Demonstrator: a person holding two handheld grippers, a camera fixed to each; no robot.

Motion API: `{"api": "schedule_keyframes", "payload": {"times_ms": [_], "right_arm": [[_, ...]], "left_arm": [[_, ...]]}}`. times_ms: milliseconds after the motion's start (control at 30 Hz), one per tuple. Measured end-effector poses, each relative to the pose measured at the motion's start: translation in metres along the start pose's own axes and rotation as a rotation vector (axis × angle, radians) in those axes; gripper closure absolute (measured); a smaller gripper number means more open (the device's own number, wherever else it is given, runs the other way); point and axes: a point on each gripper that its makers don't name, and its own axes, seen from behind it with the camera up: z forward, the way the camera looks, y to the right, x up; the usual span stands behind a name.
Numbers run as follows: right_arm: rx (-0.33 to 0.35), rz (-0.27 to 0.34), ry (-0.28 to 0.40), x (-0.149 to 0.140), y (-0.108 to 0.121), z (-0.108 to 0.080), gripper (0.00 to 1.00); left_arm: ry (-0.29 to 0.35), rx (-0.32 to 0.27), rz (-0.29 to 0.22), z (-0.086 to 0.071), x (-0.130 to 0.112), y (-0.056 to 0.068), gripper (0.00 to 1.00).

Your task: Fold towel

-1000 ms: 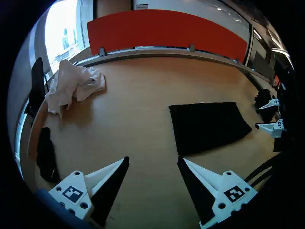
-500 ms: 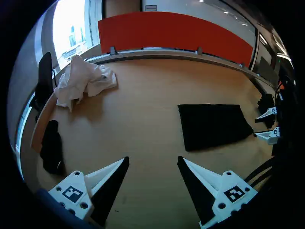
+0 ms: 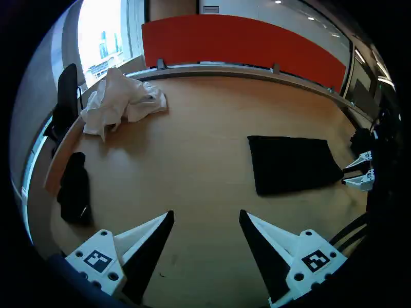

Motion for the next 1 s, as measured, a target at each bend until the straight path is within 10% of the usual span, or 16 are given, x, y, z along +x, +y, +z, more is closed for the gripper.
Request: {"api": "schedule_keyframes", "payload": {"times_ms": [533, 1000], "right_arm": [[0.016, -0.013, -0.006, 0.001, 0.000, 0.004, 0.92], [-0.023, -0.030, 0.037, 0.025, 0.008, -0.008, 0.96]], "left_arm": [[-0.003, 0.013, -0.006, -0.005, -0.004, -0.009, 0.06], [-0.002, 0.016, -0.009, -0.004, -0.004, -0.013, 0.06]]}}
